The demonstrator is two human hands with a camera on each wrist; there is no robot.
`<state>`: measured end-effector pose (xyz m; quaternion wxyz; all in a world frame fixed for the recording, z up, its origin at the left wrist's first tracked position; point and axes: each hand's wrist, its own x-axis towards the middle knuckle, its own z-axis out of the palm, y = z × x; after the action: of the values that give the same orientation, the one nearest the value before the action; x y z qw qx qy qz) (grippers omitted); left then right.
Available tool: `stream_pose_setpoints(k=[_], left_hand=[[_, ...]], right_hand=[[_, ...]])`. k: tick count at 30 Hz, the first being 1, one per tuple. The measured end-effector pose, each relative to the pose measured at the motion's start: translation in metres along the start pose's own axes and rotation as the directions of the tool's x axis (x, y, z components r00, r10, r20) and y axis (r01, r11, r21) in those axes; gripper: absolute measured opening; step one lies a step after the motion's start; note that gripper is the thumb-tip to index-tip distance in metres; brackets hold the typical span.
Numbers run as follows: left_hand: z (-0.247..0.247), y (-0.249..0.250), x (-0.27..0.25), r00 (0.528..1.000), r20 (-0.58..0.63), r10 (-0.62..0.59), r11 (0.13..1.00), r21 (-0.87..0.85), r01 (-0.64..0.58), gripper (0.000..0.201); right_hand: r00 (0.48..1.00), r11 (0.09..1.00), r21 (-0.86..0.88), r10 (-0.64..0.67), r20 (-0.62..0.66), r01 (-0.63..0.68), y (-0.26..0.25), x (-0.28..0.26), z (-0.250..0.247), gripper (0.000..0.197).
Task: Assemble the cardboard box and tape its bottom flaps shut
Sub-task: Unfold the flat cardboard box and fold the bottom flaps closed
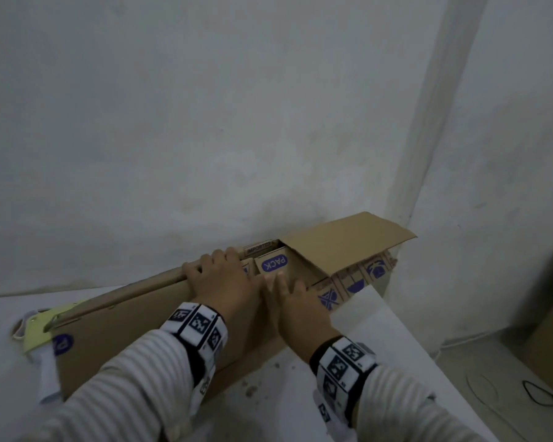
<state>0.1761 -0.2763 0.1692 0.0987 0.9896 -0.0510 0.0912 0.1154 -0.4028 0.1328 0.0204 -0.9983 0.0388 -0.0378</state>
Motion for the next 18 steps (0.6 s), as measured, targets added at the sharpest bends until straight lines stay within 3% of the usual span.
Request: stream_pose_setpoints(k=[3,7,9,11,14,18], left_hand=[[0.008,0.029,0.013,0.999,0.0,-0.034,0.999,-0.011,0.034,0.078],[0.019,0.038,0.018,0.995,-0.076,-0.07,0.997,0.029,0.073,0.074],[0.024,0.038,0.016,0.99,-0.121,-0.067,0.997,0.037,0.072,0.072],[0.027,0.04,0.013,0.987,-0.148,-0.058,0.997,0.048,0.066,0.069],[0.029,0.042,0.01,0.985,-0.165,-0.053,0.994,0.081,0.067,0.069],[0.028,0.044,0.007,0.982,-0.179,-0.053,0.994,0.087,0.07,0.069]], right_hand=[[0.996,0.981,0.173,-0.088,0.015,0.084,0.022,0.004,0.008,0.068],[0.994,0.954,0.289,-0.097,0.05,0.079,0.073,0.02,0.008,0.056],[0.993,0.971,0.217,-0.083,-0.086,0.1,0.096,0.031,0.002,0.041],[0.969,0.953,0.273,-0.066,-0.237,0.131,0.114,0.047,-0.003,0.038],[0.94,0.923,0.333,-0.076,-0.332,0.192,0.131,0.079,-0.015,0.059],[0.936,0.918,0.322,-0.121,-0.33,0.233,0.144,0.118,-0.026,0.065]])
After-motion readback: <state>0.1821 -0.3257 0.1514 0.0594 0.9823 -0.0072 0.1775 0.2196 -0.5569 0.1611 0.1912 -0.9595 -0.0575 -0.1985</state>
